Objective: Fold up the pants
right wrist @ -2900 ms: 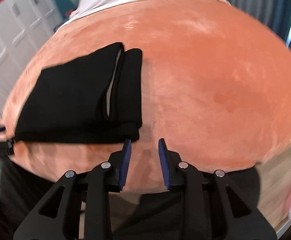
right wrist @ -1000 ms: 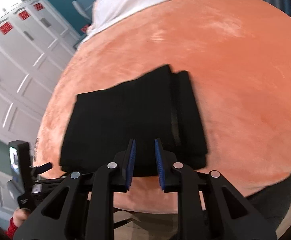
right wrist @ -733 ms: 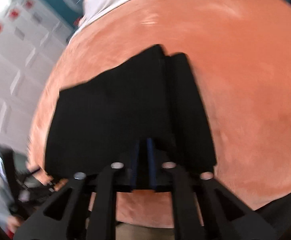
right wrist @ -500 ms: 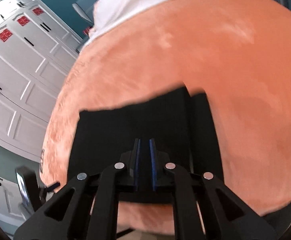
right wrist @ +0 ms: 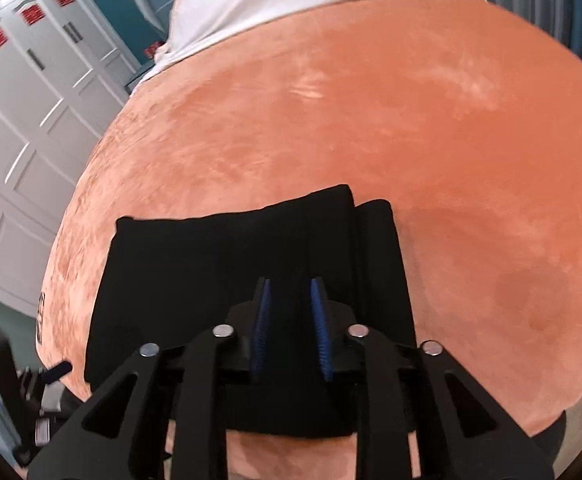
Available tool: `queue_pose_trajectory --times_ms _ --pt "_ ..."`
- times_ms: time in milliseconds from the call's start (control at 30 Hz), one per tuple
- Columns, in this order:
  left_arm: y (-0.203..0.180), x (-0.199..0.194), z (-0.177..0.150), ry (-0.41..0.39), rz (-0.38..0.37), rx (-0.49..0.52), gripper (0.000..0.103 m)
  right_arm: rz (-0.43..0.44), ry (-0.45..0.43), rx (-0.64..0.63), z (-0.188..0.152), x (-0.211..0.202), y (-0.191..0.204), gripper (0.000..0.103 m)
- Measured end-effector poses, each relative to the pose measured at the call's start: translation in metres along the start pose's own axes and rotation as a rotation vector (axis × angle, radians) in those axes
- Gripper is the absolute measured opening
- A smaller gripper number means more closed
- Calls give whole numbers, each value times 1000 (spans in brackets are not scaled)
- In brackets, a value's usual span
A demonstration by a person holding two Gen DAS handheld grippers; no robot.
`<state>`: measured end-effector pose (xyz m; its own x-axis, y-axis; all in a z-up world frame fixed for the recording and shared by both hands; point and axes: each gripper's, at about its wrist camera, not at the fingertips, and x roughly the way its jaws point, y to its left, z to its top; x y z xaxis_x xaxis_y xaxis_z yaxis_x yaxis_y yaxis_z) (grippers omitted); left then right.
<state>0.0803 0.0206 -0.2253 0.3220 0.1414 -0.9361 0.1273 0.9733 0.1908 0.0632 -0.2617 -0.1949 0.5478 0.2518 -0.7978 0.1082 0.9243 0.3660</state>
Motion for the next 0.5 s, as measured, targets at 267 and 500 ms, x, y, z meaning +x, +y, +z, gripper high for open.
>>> queue_pose_trajectory --times_ms 267,500 --pt "1 5 1 15 -1 9 98 33 14 -13 47 48 18 29" --pt "5 6 -3 19 -45 10 98 12 61 128 60 76 -19 28"
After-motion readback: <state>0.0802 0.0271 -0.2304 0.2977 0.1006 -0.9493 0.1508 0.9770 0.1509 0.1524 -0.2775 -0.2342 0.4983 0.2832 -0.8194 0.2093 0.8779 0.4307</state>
